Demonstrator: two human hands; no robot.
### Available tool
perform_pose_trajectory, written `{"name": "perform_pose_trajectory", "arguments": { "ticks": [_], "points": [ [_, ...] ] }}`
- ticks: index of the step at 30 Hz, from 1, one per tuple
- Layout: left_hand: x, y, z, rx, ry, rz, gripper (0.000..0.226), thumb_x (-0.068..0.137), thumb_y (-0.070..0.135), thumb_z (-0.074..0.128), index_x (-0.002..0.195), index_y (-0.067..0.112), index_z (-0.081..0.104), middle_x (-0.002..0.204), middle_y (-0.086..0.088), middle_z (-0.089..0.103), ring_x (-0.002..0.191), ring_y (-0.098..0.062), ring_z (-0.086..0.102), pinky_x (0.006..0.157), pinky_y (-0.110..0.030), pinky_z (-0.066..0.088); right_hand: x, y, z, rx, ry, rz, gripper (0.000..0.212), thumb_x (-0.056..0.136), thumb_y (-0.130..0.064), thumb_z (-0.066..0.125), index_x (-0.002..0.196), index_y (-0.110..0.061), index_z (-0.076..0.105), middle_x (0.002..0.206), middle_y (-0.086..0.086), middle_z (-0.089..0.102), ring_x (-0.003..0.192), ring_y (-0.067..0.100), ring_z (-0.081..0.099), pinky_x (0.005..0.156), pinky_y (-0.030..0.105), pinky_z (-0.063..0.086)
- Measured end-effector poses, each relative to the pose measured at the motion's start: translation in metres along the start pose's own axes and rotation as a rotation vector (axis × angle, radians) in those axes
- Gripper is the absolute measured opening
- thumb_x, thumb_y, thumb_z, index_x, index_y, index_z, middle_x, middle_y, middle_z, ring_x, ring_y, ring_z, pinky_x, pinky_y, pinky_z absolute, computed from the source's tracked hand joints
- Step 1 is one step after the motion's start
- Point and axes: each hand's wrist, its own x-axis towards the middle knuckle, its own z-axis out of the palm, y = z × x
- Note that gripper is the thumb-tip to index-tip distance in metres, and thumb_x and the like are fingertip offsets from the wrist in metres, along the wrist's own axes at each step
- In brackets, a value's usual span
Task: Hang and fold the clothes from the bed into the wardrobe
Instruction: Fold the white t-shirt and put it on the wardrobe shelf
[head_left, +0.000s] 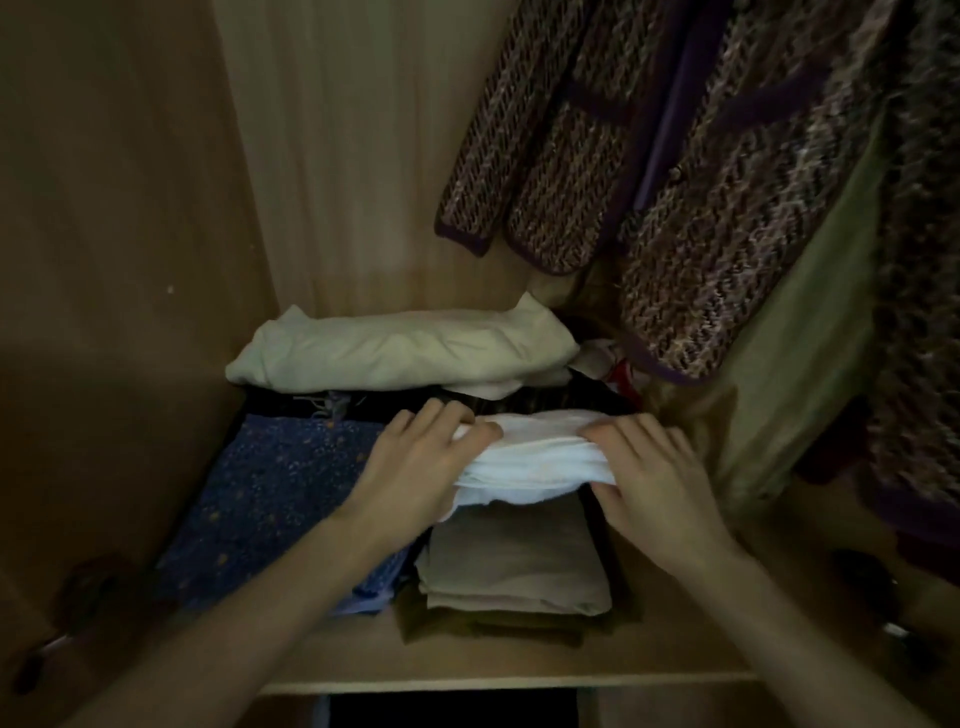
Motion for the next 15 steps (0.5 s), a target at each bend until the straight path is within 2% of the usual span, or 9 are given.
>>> {"name": "perform_pose_trajectory", "arguments": {
  "ticks": [3,4,6,8,9,11,13,15],
  "points": [
    [0.005,0.005,0.031,0.035,-0.013,-0.046,0.057,0.065,0.020,0.054,0.122,0.026,0.049,0.111,-0.004,0.054,0.093,-0.026,0.046,0.071,-0.036,0.034,-0.008,0.008,0.034,0.021,0.020,0.067,0.038,0.072,-0.018,0.056,0.109,-0.021,0.059,0.110,0.001,0.061,0.099,0.025,0.055,0.077,0.037,0.041],
    [-0.001,0.009,0.046,0.027,-0.050,-0.053,0.060,0.064,0.015,0.053,0.122,0.027,0.049,0.113,-0.002,0.051,0.094,-0.025,0.045,0.072,-0.035,0.032,-0.016,0.007,0.046,0.040,-0.029,0.100,0.038,0.072,-0.019,0.053,0.110,-0.022,0.057,0.111,0.001,0.060,0.100,0.026,0.056,0.078,0.039,0.044],
    [-0.025,0.019,0.076,-0.038,-0.202,-0.038,0.059,0.068,0.014,0.054,0.124,0.032,0.049,0.115,0.002,0.048,0.095,-0.021,0.045,0.076,-0.033,0.036,-0.044,-0.001,0.073,0.082,-0.238,0.131,0.040,0.071,-0.026,0.048,0.111,-0.028,0.051,0.111,0.000,0.057,0.098,0.027,0.059,0.075,0.040,0.048],
    [-0.052,0.027,0.096,-0.140,-0.381,-0.040,0.064,0.069,0.022,0.064,0.129,0.037,0.046,0.117,0.005,0.049,0.102,-0.018,0.045,0.080,-0.029,0.042,-0.073,-0.007,0.091,0.192,-0.485,0.138,0.047,0.070,-0.038,0.050,0.117,-0.036,0.047,0.115,-0.008,0.052,0.102,0.021,0.058,0.074,0.036,0.050],
    [-0.061,0.030,0.097,-0.210,-0.445,-0.068,0.064,0.071,0.030,0.062,0.132,0.039,0.044,0.120,0.007,0.049,0.107,-0.016,0.044,0.083,-0.028,0.042,-0.082,-0.004,0.095,0.275,-0.558,0.149,0.051,0.071,-0.041,0.053,0.122,-0.039,0.045,0.120,-0.013,0.049,0.108,0.016,0.054,0.079,0.034,0.049],
    [-0.062,0.033,0.083,-0.315,-0.532,-0.138,0.056,0.081,0.048,0.049,0.136,0.041,0.042,0.121,0.010,0.048,0.111,-0.012,0.042,0.085,-0.028,0.039,-0.083,0.006,0.091,0.496,-0.586,0.190,0.047,0.076,-0.047,0.053,0.123,-0.040,0.051,0.121,-0.019,0.049,0.109,0.007,0.049,0.085,0.031,0.045],
    [-0.041,0.031,0.065,-0.344,-0.485,-0.177,0.046,0.087,0.061,0.036,0.125,0.040,0.052,0.111,0.013,0.053,0.105,-0.009,0.046,0.075,-0.027,0.040,-0.063,0.015,0.078,0.658,-0.567,0.266,0.026,0.083,-0.050,0.043,0.101,-0.042,0.059,0.100,-0.022,0.057,0.094,0.000,0.054,0.078,0.027,0.048],
    [-0.011,0.031,0.060,-0.313,-0.331,-0.179,0.041,0.091,0.056,0.028,0.101,0.030,0.059,0.093,0.010,0.058,0.091,-0.010,0.054,0.062,-0.028,0.037,-0.036,0.019,0.078,0.724,-0.484,0.328,0.021,0.090,-0.044,0.038,0.086,-0.036,0.058,0.083,-0.016,0.059,0.079,0.001,0.057,0.070,0.030,0.050]
  ]
}}
